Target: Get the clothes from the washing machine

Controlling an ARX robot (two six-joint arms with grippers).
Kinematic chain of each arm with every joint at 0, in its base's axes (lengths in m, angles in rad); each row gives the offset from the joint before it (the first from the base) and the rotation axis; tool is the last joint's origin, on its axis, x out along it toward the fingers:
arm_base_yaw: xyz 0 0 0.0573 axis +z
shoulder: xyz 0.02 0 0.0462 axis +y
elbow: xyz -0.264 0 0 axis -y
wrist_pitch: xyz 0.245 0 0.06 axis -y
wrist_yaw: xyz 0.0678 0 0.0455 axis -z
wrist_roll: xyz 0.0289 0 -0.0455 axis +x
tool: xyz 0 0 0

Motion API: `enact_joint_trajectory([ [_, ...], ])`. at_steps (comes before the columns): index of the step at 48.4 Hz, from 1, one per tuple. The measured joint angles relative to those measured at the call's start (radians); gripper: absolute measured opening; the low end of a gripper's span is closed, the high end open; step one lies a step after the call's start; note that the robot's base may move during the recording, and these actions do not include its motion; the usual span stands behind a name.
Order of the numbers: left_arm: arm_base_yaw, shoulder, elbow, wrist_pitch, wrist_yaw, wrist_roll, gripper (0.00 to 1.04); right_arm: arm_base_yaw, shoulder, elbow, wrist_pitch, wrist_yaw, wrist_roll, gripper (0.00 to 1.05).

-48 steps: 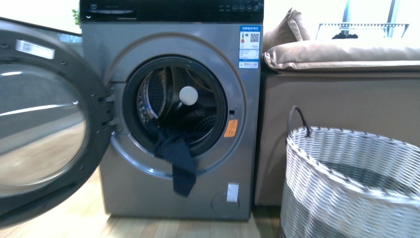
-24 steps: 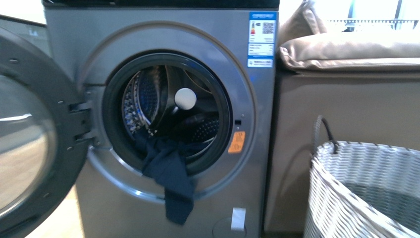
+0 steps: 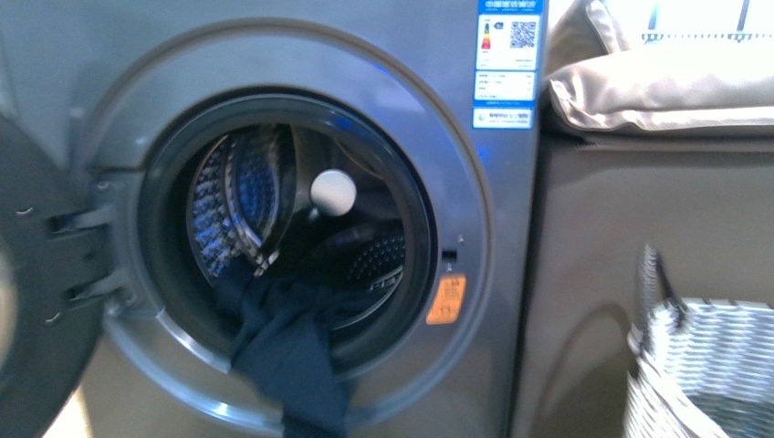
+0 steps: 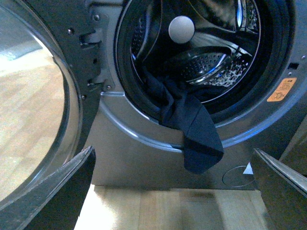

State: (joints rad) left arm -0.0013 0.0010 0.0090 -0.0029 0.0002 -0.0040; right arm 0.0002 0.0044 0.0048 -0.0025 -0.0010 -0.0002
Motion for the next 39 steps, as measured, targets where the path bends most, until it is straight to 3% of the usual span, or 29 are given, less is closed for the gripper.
enact_joint_trajectory([
  [22,0.0,0.0,0.0,0.0,0.0,0.0,0.98,0.0,0.0,0.0,0.0,0.002,0.0,0.97],
  [27,0.027,0.039,0.011,-0.05,0.134,-0.201,0.98,0.0,0.0,0.0,0.0,0.0,0.0,0.97],
  [31,0.018,0.062,0.032,-0.017,0.111,-0.34,0.98,0.0,0.0,0.0,0.0,0.002,0.0,0.97],
  [39,-0.06,0.179,0.092,0.152,0.02,-0.333,0.98,0.0,0.0,0.0,0.0,0.0,0.0,0.97],
])
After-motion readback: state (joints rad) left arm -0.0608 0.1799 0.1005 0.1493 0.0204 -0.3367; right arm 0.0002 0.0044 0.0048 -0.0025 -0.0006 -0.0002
